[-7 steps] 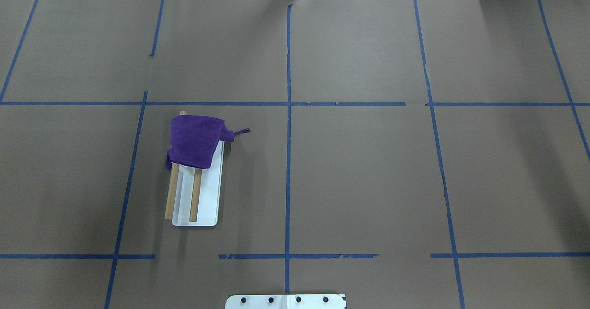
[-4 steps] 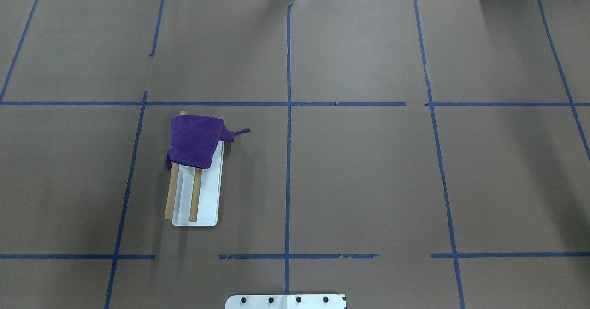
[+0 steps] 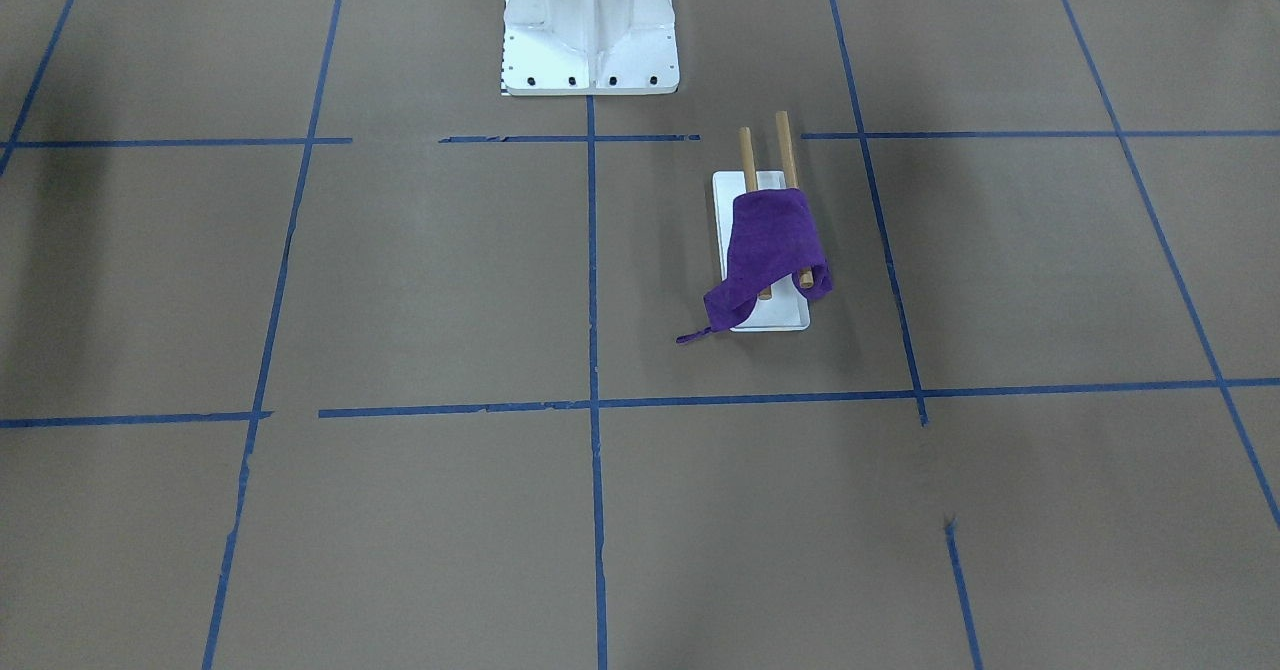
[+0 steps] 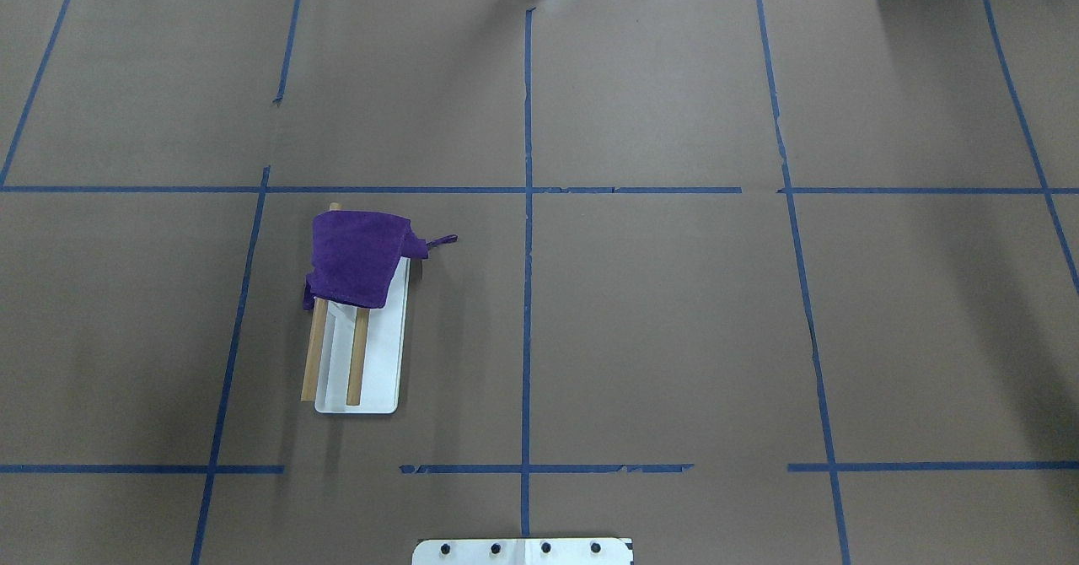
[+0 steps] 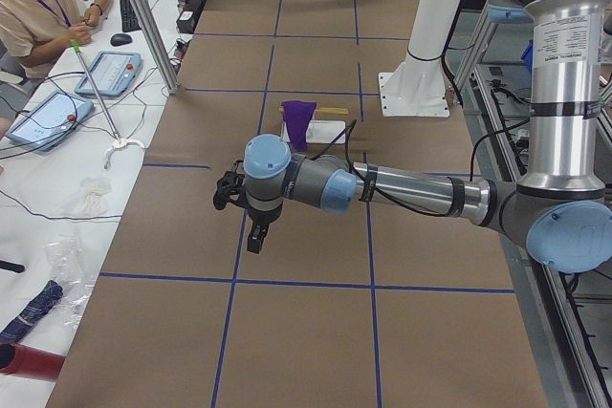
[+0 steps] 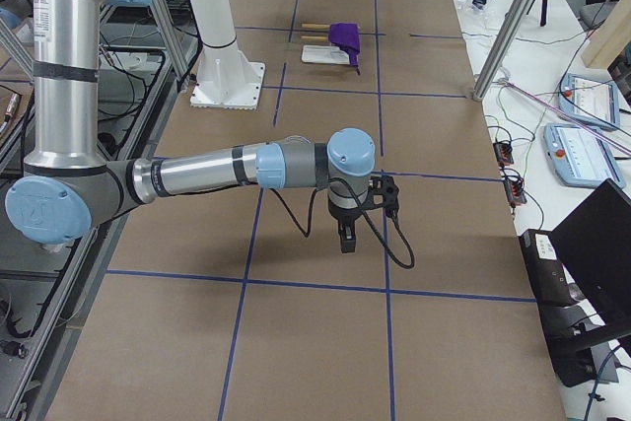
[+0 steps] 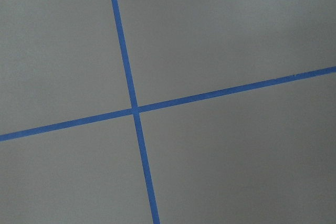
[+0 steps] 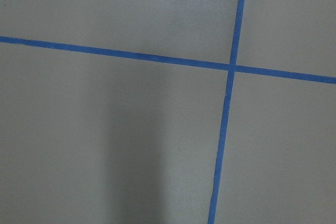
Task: Hang towel on rack
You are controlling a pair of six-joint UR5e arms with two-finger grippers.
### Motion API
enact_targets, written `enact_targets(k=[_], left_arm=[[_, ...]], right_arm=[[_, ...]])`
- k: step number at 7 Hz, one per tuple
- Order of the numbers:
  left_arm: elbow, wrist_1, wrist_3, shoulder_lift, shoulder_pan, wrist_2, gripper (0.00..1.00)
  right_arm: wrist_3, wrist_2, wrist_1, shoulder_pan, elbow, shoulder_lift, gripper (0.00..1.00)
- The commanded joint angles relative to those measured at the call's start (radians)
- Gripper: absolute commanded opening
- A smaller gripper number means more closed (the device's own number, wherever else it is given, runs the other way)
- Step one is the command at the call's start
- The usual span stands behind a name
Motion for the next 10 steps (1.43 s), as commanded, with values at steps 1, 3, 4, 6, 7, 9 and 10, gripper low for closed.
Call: enact_targets(k=[1, 3, 4, 6, 7, 9, 10], left_arm=[[0.005, 0.001, -0.001, -0.008, -0.001, 0.003, 1.0], [-0.002, -0.001, -0.002, -0.014, 0.002, -0.002, 1.0], [-0.002, -0.004, -0.001, -0.016, 0.003, -0.002, 1.0], [0.001, -0.001, 0.006, -0.017, 0.003, 0.0, 1.0], [0.001, 0.002, 0.006, -0.02, 0.003, 0.0, 1.0], [-0.028, 0.004, 0.007, -0.017, 0.007, -0.002, 1.0], [-0.029, 0.004, 0.007, -0.017, 0.013, 0.0, 1.0]], right_arm=[[0.0, 0.0, 0.0, 0.0, -0.003, 0.002, 1.0], [0.002, 0.0, 0.0, -0.002, -0.004, 0.002, 1.0], [0.002, -0.001, 0.0, -0.002, -0.006, 0.002, 1.0], [0.002, -0.001, 0.0, -0.002, -0.006, 0.004, 1.0], [0.002, -0.001, 0.0, -0.002, -0.007, 0.002, 1.0], [0.002, -0.001, 0.001, 0.0, -0.006, 0.002, 1.0], [0.003, -0.001, 0.001, 0.0, -0.003, 0.002, 1.0]])
